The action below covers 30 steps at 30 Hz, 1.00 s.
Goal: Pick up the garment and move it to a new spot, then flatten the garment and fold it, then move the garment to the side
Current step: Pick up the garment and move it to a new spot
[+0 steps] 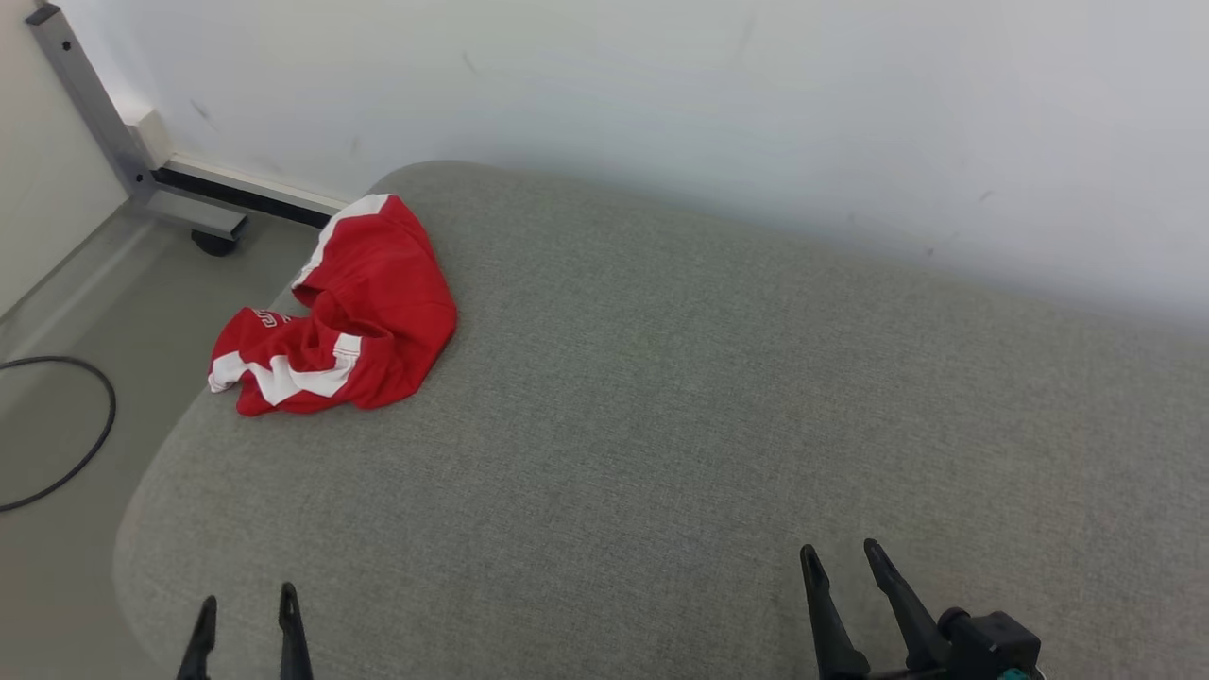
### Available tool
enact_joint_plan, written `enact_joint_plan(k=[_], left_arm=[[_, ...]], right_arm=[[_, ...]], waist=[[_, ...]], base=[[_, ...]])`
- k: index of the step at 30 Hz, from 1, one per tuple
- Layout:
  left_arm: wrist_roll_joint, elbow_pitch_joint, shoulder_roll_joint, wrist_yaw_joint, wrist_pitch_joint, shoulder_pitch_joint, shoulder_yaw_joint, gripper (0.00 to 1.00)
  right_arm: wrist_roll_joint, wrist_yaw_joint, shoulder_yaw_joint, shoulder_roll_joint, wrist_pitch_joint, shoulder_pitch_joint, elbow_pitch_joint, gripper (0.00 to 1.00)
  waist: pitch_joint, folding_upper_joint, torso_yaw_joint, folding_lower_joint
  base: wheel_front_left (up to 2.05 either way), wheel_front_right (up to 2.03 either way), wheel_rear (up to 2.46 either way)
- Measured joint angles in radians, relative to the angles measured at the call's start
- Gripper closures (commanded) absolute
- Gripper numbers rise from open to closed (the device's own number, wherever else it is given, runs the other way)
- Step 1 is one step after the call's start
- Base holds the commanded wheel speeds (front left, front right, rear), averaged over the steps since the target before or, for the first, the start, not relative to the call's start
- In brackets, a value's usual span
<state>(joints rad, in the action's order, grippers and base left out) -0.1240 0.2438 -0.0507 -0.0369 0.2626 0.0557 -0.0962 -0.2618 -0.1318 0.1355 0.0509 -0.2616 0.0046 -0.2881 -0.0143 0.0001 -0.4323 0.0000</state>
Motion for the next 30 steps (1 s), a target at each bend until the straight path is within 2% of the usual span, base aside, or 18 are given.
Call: enact_joint_plan(k=[5,9,18,24,30], left_arm=[[0.000,0.008,-0.008,-0.035,0.000,-0.095,-0.054,0.00],[-0.010,0.030,-0.039,-0.061,0.000,-0.193,-0.101,0.00],[-0.051,0.108,-0.133,-0.086,0.000,-0.398,-0.175,0.00],[-0.096,0.216,-0.214,-0.088,0.000,-0.530,-0.209,0.00],[-0.163,0.365,-0.297,-0.093,0.000,-0.619,-0.174,0.00]], right_arm=[[0.019,0.000,0.005,0.000,0.000,-0.030,0.013,0.00],[0.032,0.000,0.015,-0.001,0.000,-0.052,0.026,0.00],[0.051,0.000,0.031,-0.001,0.000,-0.113,0.052,0.00],[0.062,0.000,0.032,0.000,0.000,-0.155,0.089,0.00],[0.070,0.000,0.041,0.000,0.000,-0.180,0.122,0.00]], waist=[[-0.026,0.0000,0.042,0.0000],[-0.053,0.0000,0.081,0.0000],[-0.131,0.0000,0.162,0.0001],[-0.198,0.0000,0.225,0.0002],[-0.260,0.0001,0.292,0.0002]], base=[[0.00,0.00,0.00],[0.00,0.00,0.00],[0.00,0.00,0.00],[0.00,0.00,0.00],[0.00,0.00,0.00]])
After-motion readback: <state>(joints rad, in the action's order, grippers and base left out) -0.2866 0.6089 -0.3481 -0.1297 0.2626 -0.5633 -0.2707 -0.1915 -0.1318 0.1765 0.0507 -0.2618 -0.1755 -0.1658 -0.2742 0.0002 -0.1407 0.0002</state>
